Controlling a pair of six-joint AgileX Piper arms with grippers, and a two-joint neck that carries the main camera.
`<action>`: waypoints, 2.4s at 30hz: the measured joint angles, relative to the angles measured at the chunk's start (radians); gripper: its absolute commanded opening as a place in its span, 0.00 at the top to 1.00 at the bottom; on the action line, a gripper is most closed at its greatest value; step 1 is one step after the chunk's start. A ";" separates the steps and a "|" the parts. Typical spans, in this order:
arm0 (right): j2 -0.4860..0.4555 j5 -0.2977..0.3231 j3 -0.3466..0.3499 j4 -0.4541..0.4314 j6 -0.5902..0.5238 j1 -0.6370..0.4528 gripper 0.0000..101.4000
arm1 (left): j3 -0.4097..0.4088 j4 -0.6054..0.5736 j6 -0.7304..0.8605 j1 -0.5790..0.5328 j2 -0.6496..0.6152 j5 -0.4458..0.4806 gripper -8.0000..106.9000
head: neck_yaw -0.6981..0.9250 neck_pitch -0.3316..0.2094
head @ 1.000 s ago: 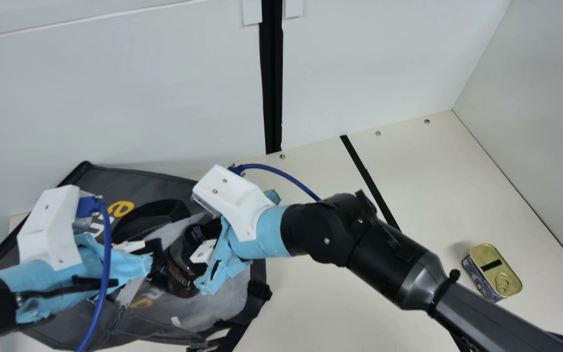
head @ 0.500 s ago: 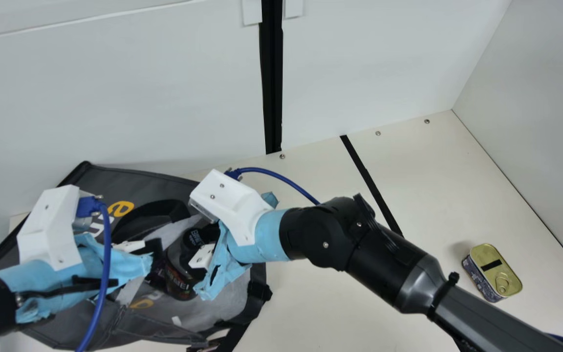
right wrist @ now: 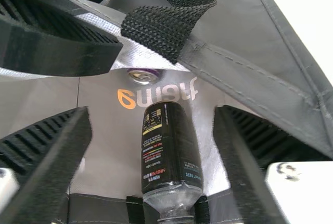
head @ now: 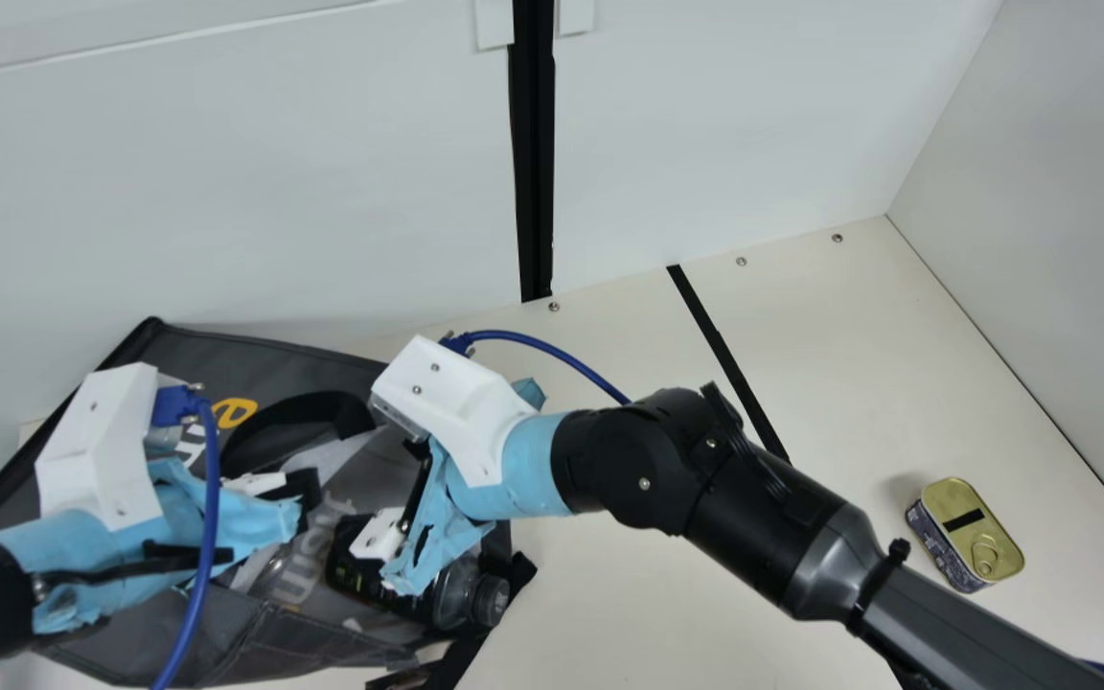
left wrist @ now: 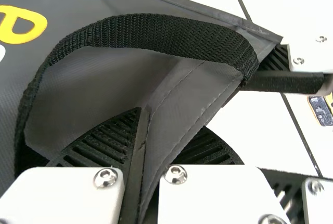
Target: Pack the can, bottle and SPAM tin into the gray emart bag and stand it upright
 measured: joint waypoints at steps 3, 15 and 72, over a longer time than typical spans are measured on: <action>-0.003 0.003 0.001 -0.005 0.000 0.000 0.06 | 0.000 0.000 0.000 0.000 0.000 0.000 1.00 | -0.002 0.000; -0.044 0.037 0.001 -0.014 0.000 -0.013 0.06 | 0.000 0.000 0.000 0.000 0.000 0.000 1.00 | -0.002 0.000; -0.404 0.333 0.073 0.004 -0.169 -0.469 0.06 | 0.000 0.000 0.000 0.000 0.000 0.000 1.00 | -0.002 0.000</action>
